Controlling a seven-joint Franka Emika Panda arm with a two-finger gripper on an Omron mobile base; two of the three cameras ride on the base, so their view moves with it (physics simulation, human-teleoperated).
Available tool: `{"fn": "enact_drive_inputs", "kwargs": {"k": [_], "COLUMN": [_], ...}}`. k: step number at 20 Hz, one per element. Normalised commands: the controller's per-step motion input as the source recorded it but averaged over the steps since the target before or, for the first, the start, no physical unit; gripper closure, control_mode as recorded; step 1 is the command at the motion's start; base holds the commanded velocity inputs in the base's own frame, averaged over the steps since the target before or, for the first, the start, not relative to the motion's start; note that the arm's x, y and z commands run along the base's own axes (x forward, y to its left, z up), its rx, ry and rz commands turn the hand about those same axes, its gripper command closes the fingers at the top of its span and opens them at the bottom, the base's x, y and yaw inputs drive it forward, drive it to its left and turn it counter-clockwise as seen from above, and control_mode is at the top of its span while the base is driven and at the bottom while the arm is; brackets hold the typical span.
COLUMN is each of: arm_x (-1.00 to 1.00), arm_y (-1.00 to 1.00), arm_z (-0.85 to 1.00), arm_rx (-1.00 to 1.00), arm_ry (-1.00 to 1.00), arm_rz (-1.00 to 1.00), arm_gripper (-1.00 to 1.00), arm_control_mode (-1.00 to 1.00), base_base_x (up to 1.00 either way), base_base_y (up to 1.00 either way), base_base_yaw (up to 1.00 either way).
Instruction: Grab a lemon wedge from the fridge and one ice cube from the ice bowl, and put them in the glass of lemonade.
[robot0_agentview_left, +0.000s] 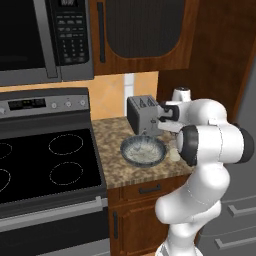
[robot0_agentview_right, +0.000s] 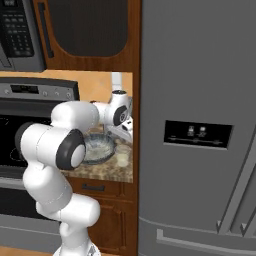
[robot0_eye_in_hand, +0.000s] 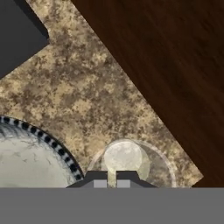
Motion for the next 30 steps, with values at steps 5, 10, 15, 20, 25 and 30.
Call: {"fn": "enact_drive_inputs", "kwargs": {"k": [5, 10, 15, 20, 25, 30], "arm_x": [-0.06, 0.00, 0.00, -0.11, -0.19, -0.01], "arm_y": [-0.07, 0.00, 0.00, 0.00, 0.03, 0.28], "arm_z": [0.00, -0.14, -0.01, 0.05, 0.38, 0.32], "arm_rx": [0.00, 0.00, 0.00, 0.00, -0.03, -0.01], "arm_ry": [-0.10, 0.00, 0.00, 0.00, 0.00, -0.01], "arm_rz": [-0.02, 0.00, 0.00, 0.00, 0.00, 0.00], "arm_gripper": [1.00, 1.00, -1.00, -1.00, -1.00, -1.00], "arm_control_mode": [-1.00, -1.00, -1.00, -1.00, -1.00, -1.00], "base_base_x": [0.00, 0.00, 0.00, 0.00, 0.00, 0.00], "base_base_y": [0.00, 0.00, 0.00, 0.00, 0.00, 0.00], "base_base_yaw": [0.00, 0.00, 0.00, 0.00, 0.00, 0.00]}}
